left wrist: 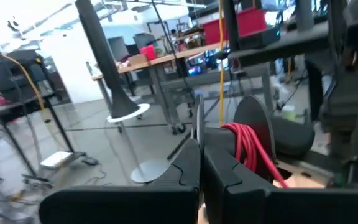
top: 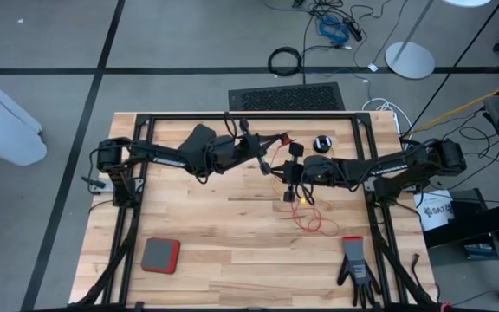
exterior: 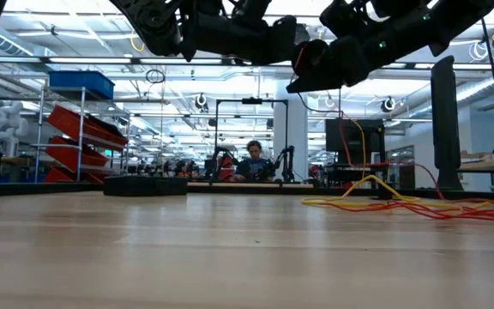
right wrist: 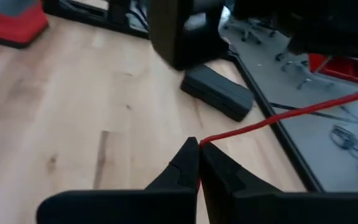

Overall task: Coil cords
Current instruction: Coil the red wire on the spool

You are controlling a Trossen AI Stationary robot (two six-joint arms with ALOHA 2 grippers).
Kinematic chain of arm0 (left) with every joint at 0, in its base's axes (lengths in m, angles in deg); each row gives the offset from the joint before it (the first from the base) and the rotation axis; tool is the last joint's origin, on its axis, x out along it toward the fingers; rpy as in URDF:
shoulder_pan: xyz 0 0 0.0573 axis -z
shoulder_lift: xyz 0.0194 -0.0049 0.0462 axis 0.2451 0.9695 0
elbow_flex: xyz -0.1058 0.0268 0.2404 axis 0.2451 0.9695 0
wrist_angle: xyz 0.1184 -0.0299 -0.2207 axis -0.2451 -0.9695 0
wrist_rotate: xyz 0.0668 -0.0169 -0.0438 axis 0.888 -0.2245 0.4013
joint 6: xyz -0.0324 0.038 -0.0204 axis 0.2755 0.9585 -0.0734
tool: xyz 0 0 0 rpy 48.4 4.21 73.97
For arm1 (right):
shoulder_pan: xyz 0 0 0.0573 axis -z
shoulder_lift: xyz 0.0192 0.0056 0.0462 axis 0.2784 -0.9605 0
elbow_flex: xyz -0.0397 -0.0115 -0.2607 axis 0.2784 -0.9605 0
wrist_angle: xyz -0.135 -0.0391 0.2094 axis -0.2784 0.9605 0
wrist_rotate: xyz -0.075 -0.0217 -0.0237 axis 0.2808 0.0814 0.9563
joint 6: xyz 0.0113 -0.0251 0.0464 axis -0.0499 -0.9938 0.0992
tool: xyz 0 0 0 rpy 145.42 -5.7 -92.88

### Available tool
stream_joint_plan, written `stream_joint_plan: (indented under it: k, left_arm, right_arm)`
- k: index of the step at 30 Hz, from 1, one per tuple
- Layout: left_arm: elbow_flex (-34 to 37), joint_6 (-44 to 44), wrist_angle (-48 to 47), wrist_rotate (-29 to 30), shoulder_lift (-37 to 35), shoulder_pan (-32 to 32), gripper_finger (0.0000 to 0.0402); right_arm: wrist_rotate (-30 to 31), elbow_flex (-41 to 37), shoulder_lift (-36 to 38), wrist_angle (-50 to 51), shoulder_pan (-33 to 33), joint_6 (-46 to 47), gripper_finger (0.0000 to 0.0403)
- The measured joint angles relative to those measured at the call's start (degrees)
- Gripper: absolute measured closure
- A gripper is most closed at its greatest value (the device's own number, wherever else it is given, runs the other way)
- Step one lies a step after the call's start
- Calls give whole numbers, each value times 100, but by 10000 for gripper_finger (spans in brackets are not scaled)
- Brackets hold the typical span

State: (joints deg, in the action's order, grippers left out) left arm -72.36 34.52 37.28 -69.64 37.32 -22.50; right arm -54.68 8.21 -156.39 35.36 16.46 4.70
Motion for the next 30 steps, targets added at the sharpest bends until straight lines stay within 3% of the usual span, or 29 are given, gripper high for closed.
stream_joint_plan:
  k: [10, 17, 22, 30]
  left_arm:
    - [-2, -1209, -428, -1022, -120, -255, 401]
    - [0, -1721, -1794, -2286, -755, -652, 401]
    - [2, -1166, -2953, -2892, -1047, -905, 401]
    - [2, 347, -4025, -2572, -1100, -874, 401]
  right_arm:
    - [639, -9, -2, 457, -8, -101, 403]
    - [1060, -4, 32, 929, 25, 39, 403]
    - [992, -4, 258, 1486, 173, 309, 403]
    - [795, -9, 817, 1687, 202, 600, 403]
